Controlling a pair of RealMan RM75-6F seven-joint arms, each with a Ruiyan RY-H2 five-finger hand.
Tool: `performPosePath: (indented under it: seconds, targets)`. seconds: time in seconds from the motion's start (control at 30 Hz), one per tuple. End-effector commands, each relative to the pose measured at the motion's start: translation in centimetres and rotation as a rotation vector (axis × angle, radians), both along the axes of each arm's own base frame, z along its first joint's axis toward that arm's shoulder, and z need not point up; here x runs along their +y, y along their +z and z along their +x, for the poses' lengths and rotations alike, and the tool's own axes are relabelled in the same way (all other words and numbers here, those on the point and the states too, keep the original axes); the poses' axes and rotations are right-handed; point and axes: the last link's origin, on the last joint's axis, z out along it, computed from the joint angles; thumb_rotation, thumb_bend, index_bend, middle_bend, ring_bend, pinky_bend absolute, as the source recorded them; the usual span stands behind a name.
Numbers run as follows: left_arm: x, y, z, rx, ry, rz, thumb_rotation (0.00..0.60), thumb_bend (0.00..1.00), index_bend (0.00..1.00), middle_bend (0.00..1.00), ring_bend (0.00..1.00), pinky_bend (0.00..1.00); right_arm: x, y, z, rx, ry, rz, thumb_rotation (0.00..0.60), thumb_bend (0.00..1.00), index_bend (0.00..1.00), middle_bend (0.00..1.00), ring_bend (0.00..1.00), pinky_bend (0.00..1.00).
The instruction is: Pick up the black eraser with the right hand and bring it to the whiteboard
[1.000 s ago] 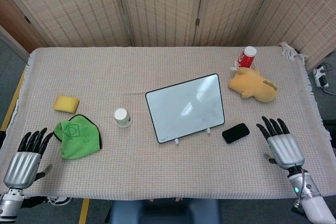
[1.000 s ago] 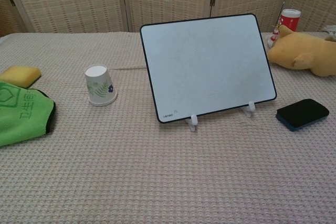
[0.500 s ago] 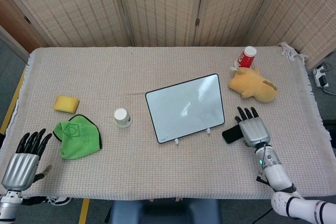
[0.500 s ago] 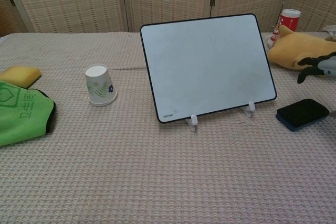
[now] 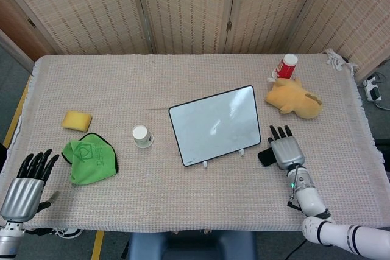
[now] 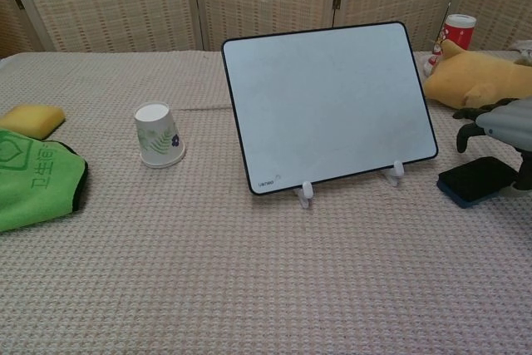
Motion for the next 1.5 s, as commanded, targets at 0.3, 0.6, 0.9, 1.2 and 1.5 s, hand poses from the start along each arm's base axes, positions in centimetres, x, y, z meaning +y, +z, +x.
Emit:
performPosePath:
  seconds: [0.3, 0.6, 0.9, 1.2, 1.5]
  targets:
    - [0.0, 0.1, 0.0, -0.003, -0.003, -0.001, 0.6, 0.26, 0.0, 0.0, 0.0, 0.0, -0.6, -0.9, -0.1, -0.001, -0.011, -0.001, 0.6, 0.25, 0.36, 0.0, 0.0, 0.0]
    - [-0.1, 0.1, 0.0, -0.003, -0.004, 0.002, 0.6, 0.26, 0.0, 0.0, 0.0, 0.0, -0.9, -1.3, -0.2, 0.003, -0.014, -0.002, 0.6, 0.25, 0.41, 0.0, 0.01, 0.0]
    - [-0.1, 0.1, 0.0, -0.004, -0.005, 0.007, 0.6, 0.26, 0.0, 0.0, 0.0, 0.0, -1.0, -0.9, 0.0, -0.007, 0.028, -0.042, 0.6, 0.25, 0.58, 0.08, 0.06, 0.0]
    - [-0.1, 0.2, -0.1, -0.009, -0.003, 0.006, 0.6, 0.26, 0.0, 0.0, 0.0, 0.0, -0.4, 1.3, 2.6, -0.219, 0.204, -0.21, 0.6, 0.25, 0.65, 0.14, 0.13, 0.0]
    - [0.2, 0.5, -0.4, -0.003, 0.011, 0.015, 0.6, 0.26, 0.0, 0.0, 0.0, 0.0, -0.7, -0.7, 6.5, -0.342, 0.403, -0.393, 0.6, 0.25, 0.65, 0.11, 0.13, 0.0]
